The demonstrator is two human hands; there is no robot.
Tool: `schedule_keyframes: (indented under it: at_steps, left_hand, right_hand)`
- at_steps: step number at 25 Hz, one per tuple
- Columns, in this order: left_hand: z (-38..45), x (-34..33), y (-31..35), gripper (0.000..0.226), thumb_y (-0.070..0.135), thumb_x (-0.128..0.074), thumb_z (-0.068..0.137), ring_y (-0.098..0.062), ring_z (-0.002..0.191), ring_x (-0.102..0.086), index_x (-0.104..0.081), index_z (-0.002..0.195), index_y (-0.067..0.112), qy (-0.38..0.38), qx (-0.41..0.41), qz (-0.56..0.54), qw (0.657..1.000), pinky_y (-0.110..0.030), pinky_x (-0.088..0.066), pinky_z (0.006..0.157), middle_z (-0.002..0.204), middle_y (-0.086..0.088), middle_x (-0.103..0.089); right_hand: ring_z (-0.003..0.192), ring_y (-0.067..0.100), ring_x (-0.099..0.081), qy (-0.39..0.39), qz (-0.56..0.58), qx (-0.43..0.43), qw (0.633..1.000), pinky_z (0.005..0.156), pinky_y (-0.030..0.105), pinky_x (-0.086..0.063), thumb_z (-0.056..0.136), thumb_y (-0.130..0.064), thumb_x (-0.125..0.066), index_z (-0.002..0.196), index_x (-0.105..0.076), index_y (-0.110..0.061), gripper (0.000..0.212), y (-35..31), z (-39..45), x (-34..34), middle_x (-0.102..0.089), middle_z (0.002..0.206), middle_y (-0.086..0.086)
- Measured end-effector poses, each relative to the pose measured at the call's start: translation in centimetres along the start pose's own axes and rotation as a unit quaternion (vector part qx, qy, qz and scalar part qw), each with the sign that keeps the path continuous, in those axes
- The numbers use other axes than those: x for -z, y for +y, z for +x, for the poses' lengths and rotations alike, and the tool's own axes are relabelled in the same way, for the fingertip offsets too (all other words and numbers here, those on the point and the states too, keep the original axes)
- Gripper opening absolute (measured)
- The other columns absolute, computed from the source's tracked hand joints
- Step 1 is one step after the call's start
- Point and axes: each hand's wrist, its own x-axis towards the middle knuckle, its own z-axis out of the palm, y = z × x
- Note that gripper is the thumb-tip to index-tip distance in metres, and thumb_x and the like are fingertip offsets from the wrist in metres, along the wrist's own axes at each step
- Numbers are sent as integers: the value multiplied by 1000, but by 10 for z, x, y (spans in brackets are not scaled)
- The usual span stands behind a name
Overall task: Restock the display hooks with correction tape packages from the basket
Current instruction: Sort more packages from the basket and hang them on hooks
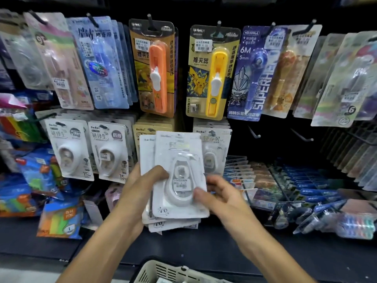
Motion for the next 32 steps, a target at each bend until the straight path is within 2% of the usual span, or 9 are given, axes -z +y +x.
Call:
schedule_keyframes:
  at_steps: [2,5,8,10,12,16,22,28,32]
  left_hand:
    - [-1,-4,-3,47,12,-80,79,-36,93,-76,-66,123,17,-34,10,-24,999,-47,-62,72,108,-13,-78]
    - [-1,-2,-1,61,17,-83,67,-36,94,-77,-66,126,14,-61,22,-60,996,-45,-63,66,111,-16,-77]
    - [-2,6,2,70,20,-94,58,-33,94,-77,-68,123,21,-33,-7,2,999,-46,-62,76,108,-10,-79]
    - [-3,12,6,69,26,-97,57,-28,99,-76,-69,119,29,-1,-41,60,997,-52,-56,93,108,-2,-79]
    - [-3,18,11,64,30,-95,57,-25,100,-76,-70,116,32,17,-63,66,996,-54,-54,98,107,1,-79]
    - [-3,24,16,61,26,-94,60,-30,100,-76,-71,117,27,3,-83,27,996,-58,-53,99,110,-5,-79]
    - [-1,25,14,56,28,-87,63,-31,102,-75,-71,117,26,-6,-87,9,996,-59,-52,100,111,-6,-78]
    - [2,28,17,67,31,-92,56,-32,104,-74,-70,119,26,-17,-100,4,995,-59,-51,101,112,-7,-78]
    - [3,31,19,61,29,-91,59,-31,101,-76,-70,116,29,-14,-109,2,994,-61,-52,98,111,-6,-78]
  right_hand:
    - [91,15,-74,-2,3,12,1000,71,22,-59,69,-58,-84,103,-75,-36,41,-3,1,-8,-78,103,-6]
    - [56,22,-69,80,100,-5,992,43,28,-53,81,-40,-77,80,-75,-29,11,-14,4,2,-76,82,9]
    - [38,20,-52,149,54,6,987,38,25,-40,91,-33,-70,76,-67,-30,15,-11,4,15,-69,65,7]
    - [38,18,-48,174,20,42,984,38,26,-37,84,-41,-71,83,-64,-31,13,-6,0,14,-68,64,2]
    - [43,19,-53,187,17,75,979,40,27,-41,77,-48,-72,88,-62,-33,21,-3,-4,10,-73,75,2]
    - [46,20,-58,272,27,64,960,41,28,-46,83,-43,-70,86,-60,-37,12,7,-7,7,-74,81,4]
    - [47,11,-54,312,35,31,949,42,23,-41,92,-34,-69,93,-59,-31,10,23,-15,-10,-71,80,-2]
    - [46,13,-56,258,-37,95,961,43,21,-44,74,-56,-69,87,-60,-43,21,15,-23,-22,-72,82,-8]
    - [46,13,-54,293,16,87,952,41,22,-43,90,-34,-74,86,-60,-38,15,14,-15,-14,-72,80,-1]
